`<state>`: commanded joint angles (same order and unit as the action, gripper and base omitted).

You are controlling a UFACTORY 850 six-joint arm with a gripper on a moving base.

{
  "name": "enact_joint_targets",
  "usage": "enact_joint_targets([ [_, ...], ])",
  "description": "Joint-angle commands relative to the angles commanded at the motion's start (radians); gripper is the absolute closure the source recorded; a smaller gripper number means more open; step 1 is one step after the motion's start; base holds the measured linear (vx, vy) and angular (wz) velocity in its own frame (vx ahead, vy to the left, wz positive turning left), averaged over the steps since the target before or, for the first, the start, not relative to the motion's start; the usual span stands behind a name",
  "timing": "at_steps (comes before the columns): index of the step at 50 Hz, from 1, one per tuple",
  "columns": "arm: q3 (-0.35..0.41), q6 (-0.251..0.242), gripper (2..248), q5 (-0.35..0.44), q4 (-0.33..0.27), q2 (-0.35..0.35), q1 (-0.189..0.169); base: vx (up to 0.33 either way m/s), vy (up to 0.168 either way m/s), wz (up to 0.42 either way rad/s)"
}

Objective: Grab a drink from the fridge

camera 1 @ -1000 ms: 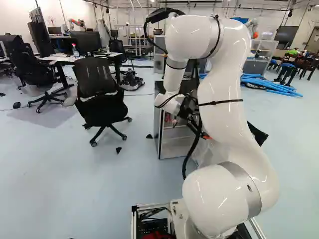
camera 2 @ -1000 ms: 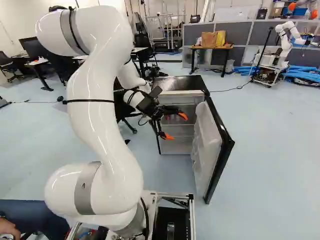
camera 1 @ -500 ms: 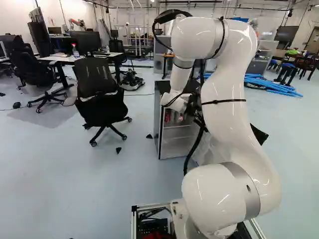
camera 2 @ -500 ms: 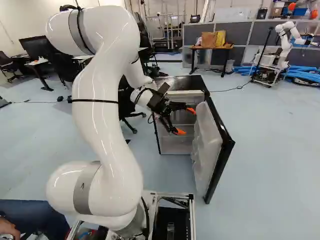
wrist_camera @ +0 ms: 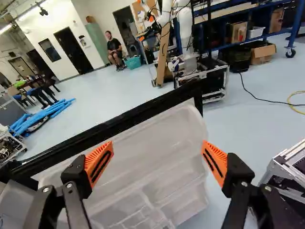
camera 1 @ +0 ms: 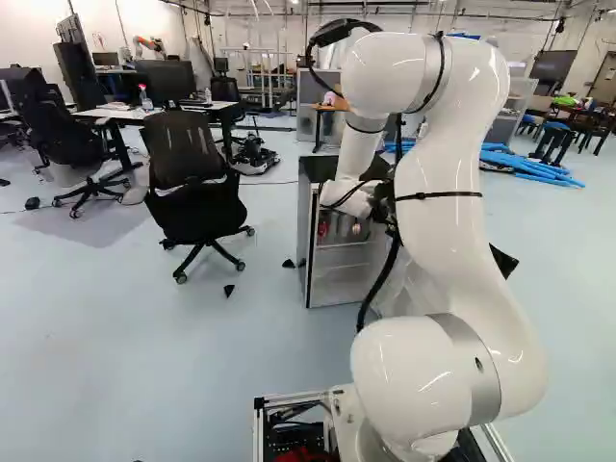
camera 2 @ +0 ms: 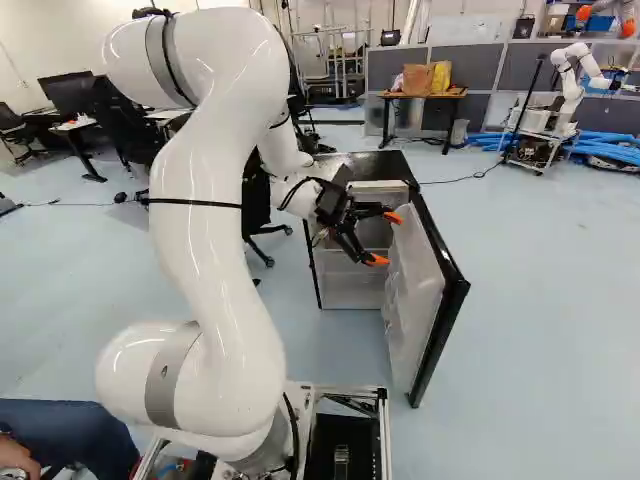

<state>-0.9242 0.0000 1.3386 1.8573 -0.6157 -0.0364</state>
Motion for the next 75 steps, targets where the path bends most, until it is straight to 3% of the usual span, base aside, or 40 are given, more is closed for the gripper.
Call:
enact_joint_targets([
  [48, 0.028, 0.000, 3, -0.194, -0.247, 0.014, -0.144, 0.000, 0.000, 0.000],
  [75, 0.031, 0.000, 3, -0.251, -0.292, 0.015, -0.227, 0.000, 0.000, 0.000],
])
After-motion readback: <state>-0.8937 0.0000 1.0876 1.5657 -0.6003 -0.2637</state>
